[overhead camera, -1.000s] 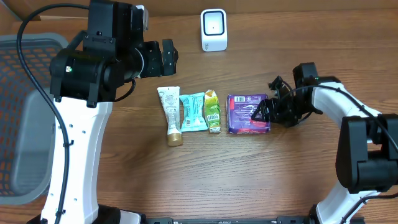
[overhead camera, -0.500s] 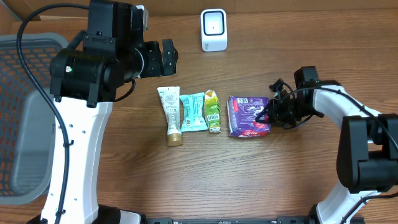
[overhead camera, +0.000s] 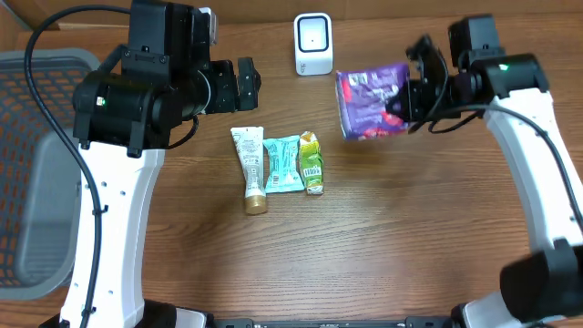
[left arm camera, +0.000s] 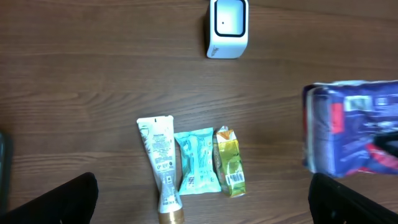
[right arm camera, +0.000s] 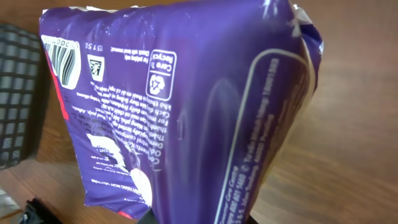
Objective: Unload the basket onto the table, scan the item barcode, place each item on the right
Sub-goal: 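Lift the purple pack with the right gripper toward the scanner, then lower the left arm to rest beside the basket, holding the pack up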
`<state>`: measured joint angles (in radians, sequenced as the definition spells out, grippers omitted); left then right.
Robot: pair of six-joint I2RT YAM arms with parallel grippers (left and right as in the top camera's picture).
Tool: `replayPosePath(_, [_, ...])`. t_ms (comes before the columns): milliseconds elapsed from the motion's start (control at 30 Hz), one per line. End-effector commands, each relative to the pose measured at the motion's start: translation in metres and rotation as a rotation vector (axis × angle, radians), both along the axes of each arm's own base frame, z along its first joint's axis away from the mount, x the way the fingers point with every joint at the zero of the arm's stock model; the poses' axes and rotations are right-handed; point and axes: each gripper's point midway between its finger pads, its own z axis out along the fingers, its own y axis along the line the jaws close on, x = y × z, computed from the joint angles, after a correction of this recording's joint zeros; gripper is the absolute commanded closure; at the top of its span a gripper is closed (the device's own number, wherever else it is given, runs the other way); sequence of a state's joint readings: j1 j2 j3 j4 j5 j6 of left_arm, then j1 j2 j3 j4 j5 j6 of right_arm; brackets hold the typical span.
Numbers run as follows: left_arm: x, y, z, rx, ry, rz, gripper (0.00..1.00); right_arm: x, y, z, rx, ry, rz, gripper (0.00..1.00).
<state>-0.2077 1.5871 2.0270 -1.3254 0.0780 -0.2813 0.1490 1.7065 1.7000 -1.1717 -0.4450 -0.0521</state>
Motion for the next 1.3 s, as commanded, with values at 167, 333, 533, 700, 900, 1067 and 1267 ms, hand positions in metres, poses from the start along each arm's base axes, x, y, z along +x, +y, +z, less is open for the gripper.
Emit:
replayPosePath(167, [0.002, 0.003, -0.001, 0.013, -0.001, 0.0, 0.01, -0.012, 0.019, 0.026, -0.048, -0.089, 0.046, 0.96])
replayPosePath(333, [0.002, 0.003, -0.001, 0.014, -0.001, 0.0, 0.0, -0.013, 0.023, 0.025, -0.08, -0.099, 0.053, 0.96])
replayPosePath(533, [0.002, 0.003, -0.001, 0.013, -0.001, 0.0, 0.0, -0.015, 0.024, 0.023, -0.081, -0.087, 0.057, 0.96])
replayPosePath(700, [0.002, 0.003, -0.001, 0.014, -0.001, 0.0, 0.0, -0.014, 0.025, 0.024, -0.076, -0.089, 0.049, 0.96])
replayPosePath(900, [0.001, 0.002, -0.001, 0.008, 0.005, -0.005, 0.01, -0.015, 0.027, 0.024, -0.072, -0.082, 0.045, 0.96])
replayPosePath(1067, [-0.02, 0.002, -0.016, 0.115, 0.069, -0.167, 0.0, -0.018, 0.033, 0.024, -0.072, -0.081, 0.06, 0.96])
replayPosePath(1267, [-0.051, 0.033, -0.035, 0.268, 0.218, -0.133, 0.0, -0.019, 0.034, 0.024, -0.072, -0.08, 0.065, 0.96])
